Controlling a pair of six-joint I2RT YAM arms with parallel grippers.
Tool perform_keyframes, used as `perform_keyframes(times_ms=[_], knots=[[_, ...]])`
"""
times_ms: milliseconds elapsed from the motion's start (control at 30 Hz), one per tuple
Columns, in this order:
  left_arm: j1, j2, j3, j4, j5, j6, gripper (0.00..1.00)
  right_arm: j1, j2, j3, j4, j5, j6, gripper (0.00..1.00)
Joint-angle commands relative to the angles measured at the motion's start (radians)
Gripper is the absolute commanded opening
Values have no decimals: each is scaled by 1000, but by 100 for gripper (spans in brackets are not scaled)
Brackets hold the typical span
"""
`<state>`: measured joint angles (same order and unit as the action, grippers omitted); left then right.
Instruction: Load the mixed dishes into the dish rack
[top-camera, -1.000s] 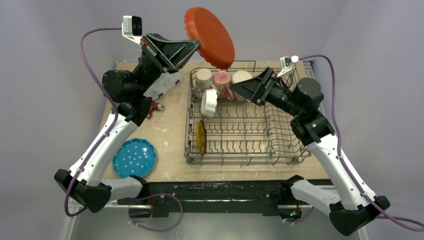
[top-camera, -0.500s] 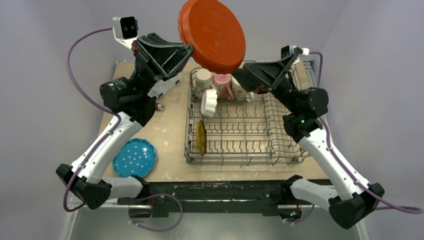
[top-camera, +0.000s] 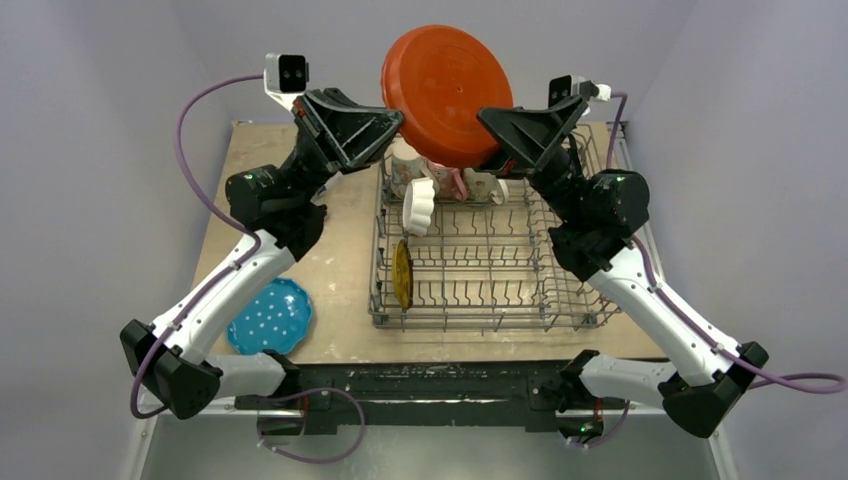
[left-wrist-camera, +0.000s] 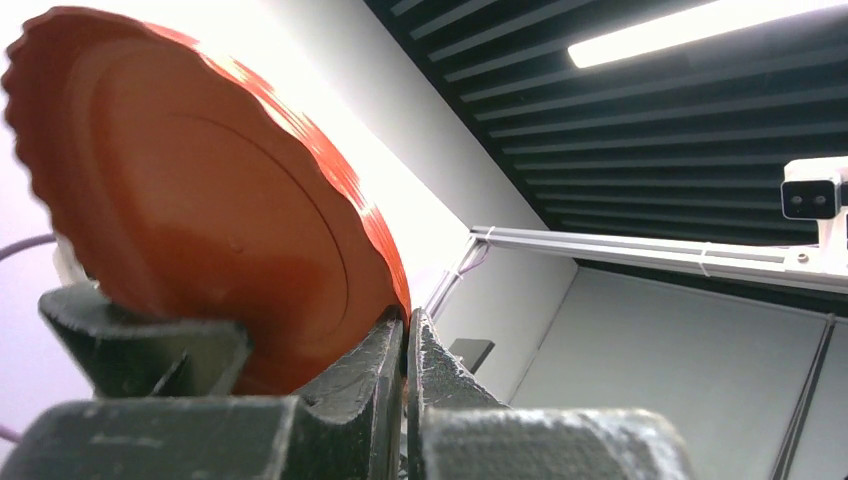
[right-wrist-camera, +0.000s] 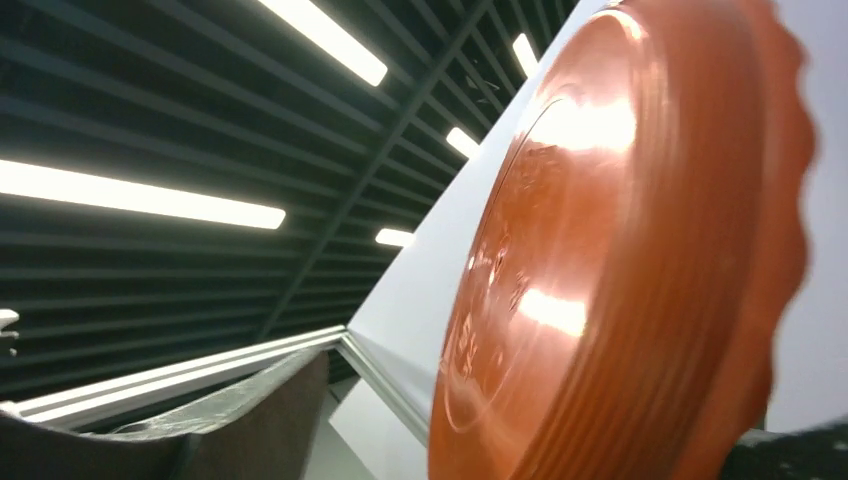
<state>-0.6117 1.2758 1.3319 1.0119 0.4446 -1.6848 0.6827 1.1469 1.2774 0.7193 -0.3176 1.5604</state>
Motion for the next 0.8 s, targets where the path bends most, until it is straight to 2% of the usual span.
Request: perform_keyframes(times_ms=[0, 67, 133, 200, 233, 267, 300, 367, 400, 500, 533, 600, 633, 700, 767], knots=[[-5, -66, -67, 137, 57, -44, 0, 16, -24, 20, 36, 111, 19, 64], [-5, -87, -115, 127, 57, -58, 0, 24, -37, 12, 1, 123, 23, 51], [-6, -108, -160, 79, 78, -71, 1, 27, -53, -7, -25, 138, 34, 31], [-6, -133, -202, 45, 110, -81, 30, 36, -78, -36, -31, 166, 40, 20], [-5, -151, -230, 35, 124, -82, 49, 37, -91, -48, -42, 179, 40, 18], [-4, -176, -263, 24, 132, -84, 63, 38, -105, -58, -68, 188, 36, 16], [-3, -203, -302, 7, 132, -83, 77, 38, -121, -64, -105, 198, 26, 10], [6, -271, -383, -37, 134, -77, 85, 38, -157, -68, -212, 221, 0, 0], [16, -309, -424, -69, 144, -71, 90, 38, -181, -70, -276, 235, -22, 0], [81, -454, -542, -285, 223, -20, 94, 38, -233, -65, -483, 268, -77, 0], [95, -506, -562, -392, 261, 25, 94, 38, -246, -56, -587, 279, -98, 0], [104, -596, -547, -723, 318, 193, 95, 38, -256, -22, -840, 292, -127, 0], [104, -646, -487, -1020, 311, 328, 95, 38, -256, -6, -974, 303, -126, 0], [108, -669, -287, -1593, 188, 640, 98, 38, -256, 8, -1177, 316, -128, 0], [110, -630, -65, -1991, 12, 889, 100, 38, -251, -2, -1295, 316, -158, 0]])
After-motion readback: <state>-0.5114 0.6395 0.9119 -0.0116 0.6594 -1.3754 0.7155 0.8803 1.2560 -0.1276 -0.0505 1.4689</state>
